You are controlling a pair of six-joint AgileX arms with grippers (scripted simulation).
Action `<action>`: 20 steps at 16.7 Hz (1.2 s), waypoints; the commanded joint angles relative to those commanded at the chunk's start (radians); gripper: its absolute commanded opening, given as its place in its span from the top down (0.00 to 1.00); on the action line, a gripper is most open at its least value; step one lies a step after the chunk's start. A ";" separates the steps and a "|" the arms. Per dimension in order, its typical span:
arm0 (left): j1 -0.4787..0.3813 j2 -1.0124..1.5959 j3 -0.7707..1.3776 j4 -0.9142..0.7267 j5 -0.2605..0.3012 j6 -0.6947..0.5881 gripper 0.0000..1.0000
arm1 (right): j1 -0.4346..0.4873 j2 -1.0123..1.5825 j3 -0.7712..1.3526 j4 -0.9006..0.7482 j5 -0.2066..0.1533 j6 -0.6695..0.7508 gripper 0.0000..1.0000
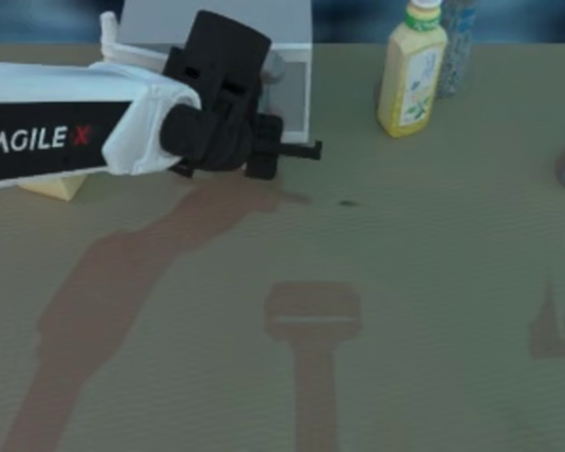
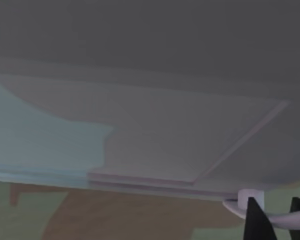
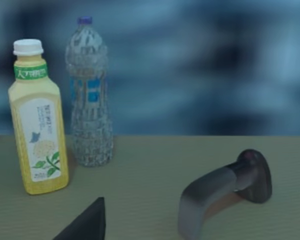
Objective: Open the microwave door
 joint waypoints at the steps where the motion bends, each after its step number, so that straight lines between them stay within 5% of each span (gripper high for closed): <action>1: 0.000 0.000 0.000 0.000 0.000 0.000 1.00 | 0.000 0.000 0.000 0.000 0.000 0.000 0.00; 20: 0.013 -0.028 -0.041 0.019 0.038 0.046 1.00 | 0.000 0.000 0.000 0.000 0.000 0.000 0.00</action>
